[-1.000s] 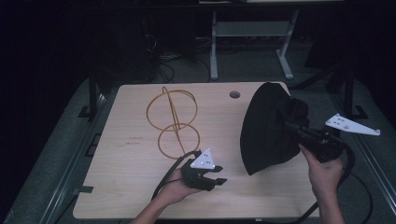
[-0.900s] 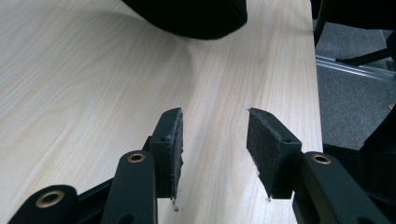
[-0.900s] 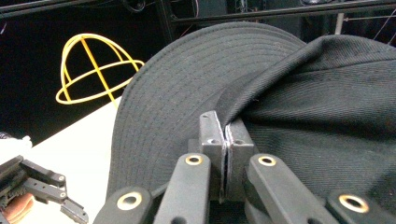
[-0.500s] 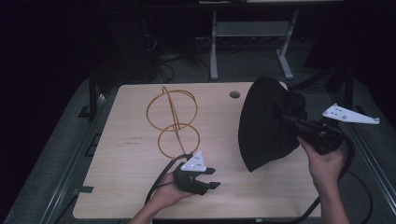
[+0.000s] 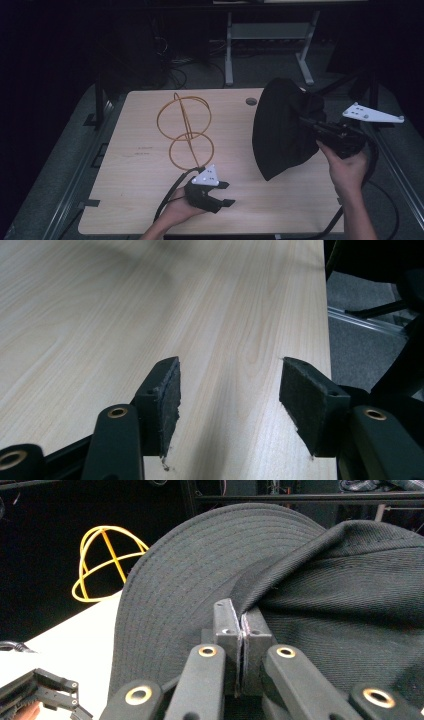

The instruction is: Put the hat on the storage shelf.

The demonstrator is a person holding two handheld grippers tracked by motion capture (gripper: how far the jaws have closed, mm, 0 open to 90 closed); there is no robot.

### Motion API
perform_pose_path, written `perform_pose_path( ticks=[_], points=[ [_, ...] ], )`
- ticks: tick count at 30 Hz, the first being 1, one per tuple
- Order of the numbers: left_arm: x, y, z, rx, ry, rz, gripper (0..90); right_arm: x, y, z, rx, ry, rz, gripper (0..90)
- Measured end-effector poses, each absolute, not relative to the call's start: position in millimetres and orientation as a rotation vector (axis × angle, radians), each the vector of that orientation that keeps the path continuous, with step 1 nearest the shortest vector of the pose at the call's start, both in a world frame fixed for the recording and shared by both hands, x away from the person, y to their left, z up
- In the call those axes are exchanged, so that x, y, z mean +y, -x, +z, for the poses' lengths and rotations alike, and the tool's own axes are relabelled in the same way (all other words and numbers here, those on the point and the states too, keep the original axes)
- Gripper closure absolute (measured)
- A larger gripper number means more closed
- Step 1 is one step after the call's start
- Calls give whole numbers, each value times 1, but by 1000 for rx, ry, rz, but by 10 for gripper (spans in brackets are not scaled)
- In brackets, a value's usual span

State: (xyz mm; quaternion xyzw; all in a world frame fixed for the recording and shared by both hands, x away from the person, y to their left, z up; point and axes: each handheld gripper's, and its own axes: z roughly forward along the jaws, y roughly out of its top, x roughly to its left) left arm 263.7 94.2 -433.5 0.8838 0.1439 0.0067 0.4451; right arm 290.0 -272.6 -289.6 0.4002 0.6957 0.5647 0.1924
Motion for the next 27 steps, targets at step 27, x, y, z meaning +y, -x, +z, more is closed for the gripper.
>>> perform_pose_path(
  ticks=[27],
  points=[
    [100,-267,-432,371,-2150,26,370,-236,-312,-249,2026,-991,1566,885]
  ],
)
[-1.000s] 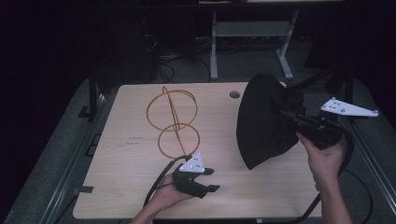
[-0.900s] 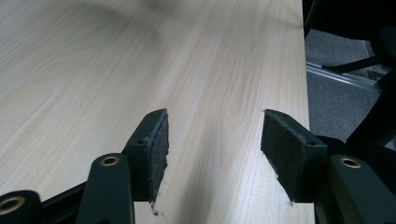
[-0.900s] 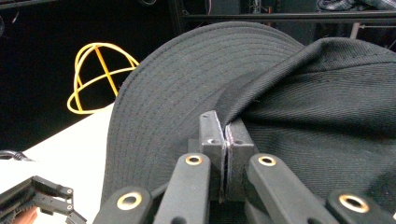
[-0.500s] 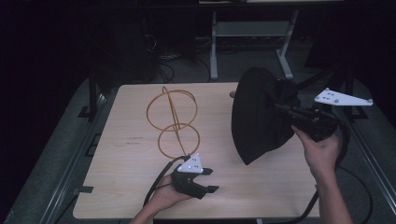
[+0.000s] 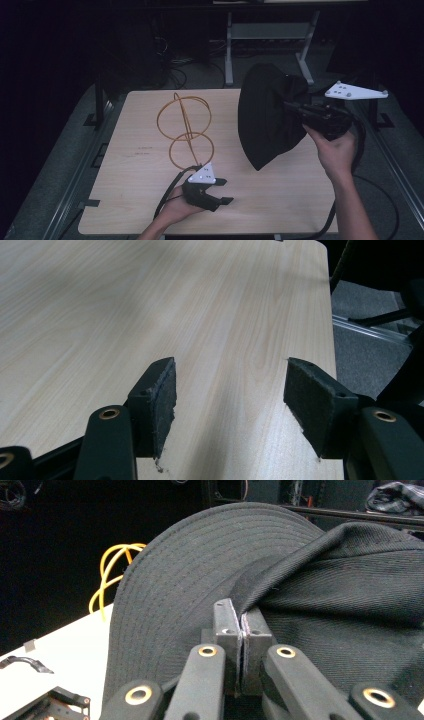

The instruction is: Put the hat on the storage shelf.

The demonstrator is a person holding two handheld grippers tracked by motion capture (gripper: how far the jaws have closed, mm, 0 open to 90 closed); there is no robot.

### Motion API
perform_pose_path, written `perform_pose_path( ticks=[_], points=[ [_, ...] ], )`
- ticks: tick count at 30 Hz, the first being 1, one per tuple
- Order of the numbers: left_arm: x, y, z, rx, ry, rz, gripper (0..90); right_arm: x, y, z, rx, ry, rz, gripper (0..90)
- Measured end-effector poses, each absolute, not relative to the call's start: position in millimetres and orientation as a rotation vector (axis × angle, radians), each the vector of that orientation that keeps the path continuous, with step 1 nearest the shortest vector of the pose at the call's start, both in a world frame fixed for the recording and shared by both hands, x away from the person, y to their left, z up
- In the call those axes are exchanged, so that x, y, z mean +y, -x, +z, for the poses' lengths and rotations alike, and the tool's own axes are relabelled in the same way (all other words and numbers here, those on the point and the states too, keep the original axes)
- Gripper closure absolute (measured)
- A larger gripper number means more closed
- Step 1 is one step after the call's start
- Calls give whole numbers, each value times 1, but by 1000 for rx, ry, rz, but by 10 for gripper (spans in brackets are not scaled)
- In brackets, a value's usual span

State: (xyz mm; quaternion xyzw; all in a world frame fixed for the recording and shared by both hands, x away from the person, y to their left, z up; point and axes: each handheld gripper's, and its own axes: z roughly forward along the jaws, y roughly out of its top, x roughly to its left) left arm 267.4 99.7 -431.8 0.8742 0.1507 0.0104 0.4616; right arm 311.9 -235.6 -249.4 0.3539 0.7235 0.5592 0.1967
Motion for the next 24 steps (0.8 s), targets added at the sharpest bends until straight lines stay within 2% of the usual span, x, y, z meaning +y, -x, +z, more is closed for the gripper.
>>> perform_pose_path(
  ticks=[24],
  points=[
    [102,-268,-431,378,-2138,15,370,-195,-338,-224,2080,-901,1615,885]
  ],
)
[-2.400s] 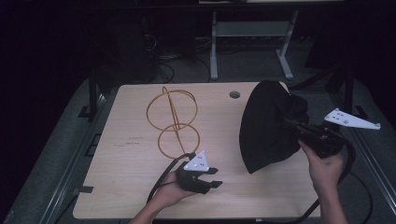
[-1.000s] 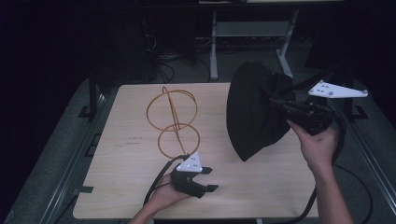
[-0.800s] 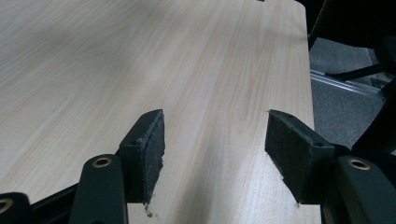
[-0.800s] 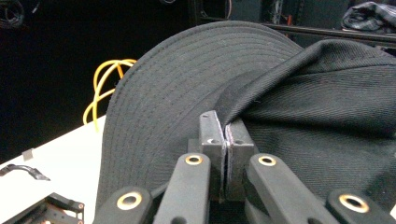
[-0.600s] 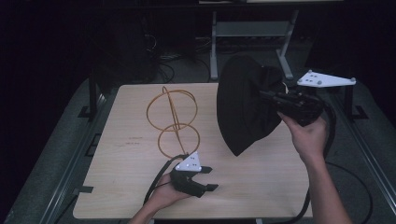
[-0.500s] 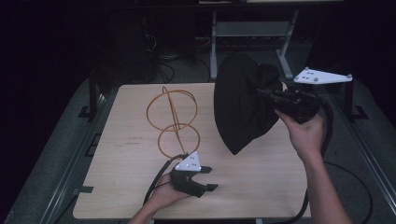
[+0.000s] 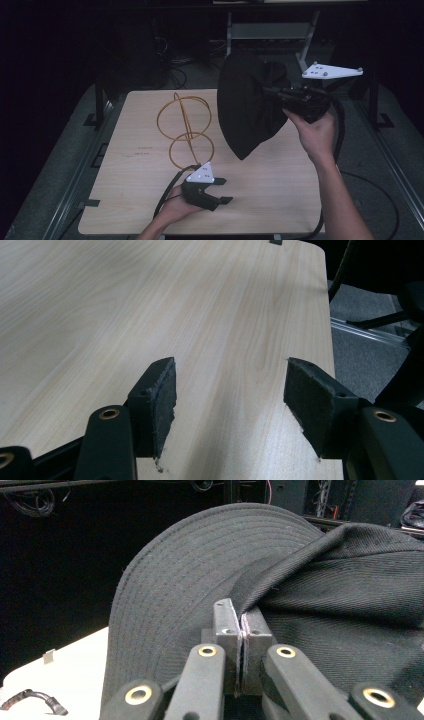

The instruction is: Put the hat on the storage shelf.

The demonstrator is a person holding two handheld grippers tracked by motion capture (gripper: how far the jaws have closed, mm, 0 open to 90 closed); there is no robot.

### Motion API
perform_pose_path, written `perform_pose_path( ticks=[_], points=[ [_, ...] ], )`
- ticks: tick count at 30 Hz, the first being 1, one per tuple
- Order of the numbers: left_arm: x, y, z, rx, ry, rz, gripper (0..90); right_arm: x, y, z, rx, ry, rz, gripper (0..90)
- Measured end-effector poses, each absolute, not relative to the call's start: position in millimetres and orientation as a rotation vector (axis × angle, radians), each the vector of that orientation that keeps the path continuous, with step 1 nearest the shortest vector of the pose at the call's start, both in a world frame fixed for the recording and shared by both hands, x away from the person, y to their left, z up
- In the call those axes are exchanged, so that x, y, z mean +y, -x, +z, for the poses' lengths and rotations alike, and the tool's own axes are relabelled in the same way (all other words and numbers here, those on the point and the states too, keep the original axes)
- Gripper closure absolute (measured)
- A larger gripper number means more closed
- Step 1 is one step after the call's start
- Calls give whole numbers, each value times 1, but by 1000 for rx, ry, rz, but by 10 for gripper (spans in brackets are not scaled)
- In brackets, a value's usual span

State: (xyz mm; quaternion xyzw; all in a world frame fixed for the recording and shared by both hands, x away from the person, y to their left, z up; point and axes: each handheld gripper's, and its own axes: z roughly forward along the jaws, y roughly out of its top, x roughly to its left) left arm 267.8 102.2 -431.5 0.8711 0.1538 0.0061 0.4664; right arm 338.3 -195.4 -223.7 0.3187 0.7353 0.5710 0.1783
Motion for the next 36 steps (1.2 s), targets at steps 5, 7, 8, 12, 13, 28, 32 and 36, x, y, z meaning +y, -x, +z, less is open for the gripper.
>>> perform_pose_path(
  ticks=[5,7,8,12,13,28,32,36],
  points=[
    [103,-269,-431,371,-2146,20,370,-184,-344,-219,2084,-875,1630,885],
    [103,-269,-432,371,-2145,18,370,-181,-345,-218,2085,-871,1637,885],
    [103,-268,-432,372,-2144,15,369,-179,-346,-218,2088,-869,1640,885],
    [102,-267,-432,362,-2142,1,365,-170,-349,-215,2098,-849,1651,885],
    [102,-267,-432,359,-2144,-1,365,-168,-350,-214,2096,-844,1659,885],
    [100,-265,-433,356,-2156,-1,365,-132,-363,-207,2125,-782,1708,885],
    [100,-266,-433,349,-2156,2,362,-123,-366,-207,2133,-767,1714,885],
    [100,-265,-434,347,-2160,2,360,-115,-368,-207,2142,-760,1723,885]
  ],
)
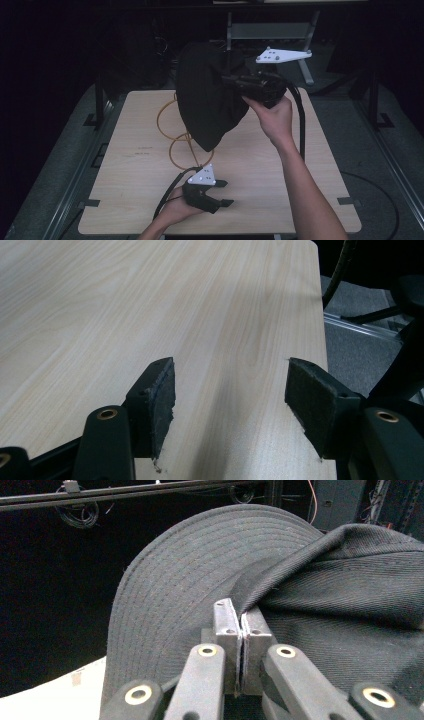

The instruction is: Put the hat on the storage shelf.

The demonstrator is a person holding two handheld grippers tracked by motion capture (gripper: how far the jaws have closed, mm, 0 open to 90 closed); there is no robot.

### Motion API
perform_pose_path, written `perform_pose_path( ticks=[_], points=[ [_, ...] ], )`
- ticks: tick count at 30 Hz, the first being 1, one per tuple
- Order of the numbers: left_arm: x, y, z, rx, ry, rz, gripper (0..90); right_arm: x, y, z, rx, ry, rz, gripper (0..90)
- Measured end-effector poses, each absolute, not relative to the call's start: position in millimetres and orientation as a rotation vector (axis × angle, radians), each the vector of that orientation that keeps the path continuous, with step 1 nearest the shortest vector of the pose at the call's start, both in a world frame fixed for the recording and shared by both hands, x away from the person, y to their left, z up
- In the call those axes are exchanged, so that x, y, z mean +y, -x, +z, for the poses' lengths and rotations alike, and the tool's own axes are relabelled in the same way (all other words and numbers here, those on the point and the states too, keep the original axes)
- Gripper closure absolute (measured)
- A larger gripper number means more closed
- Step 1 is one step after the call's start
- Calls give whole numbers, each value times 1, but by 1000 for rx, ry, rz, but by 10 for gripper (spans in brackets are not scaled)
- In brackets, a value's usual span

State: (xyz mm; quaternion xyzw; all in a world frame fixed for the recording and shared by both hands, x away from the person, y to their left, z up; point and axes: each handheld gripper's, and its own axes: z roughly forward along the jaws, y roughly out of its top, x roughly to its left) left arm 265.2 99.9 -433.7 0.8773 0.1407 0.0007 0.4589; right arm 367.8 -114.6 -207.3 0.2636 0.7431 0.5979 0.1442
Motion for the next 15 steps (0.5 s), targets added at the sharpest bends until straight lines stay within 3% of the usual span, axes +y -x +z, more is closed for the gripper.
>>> perform_pose_path(
  ticks=[15],
  points=[
    [100,-265,-434,331,-2170,12,358,-86,-374,-199,2183,-712,1718,884]
  ],
)
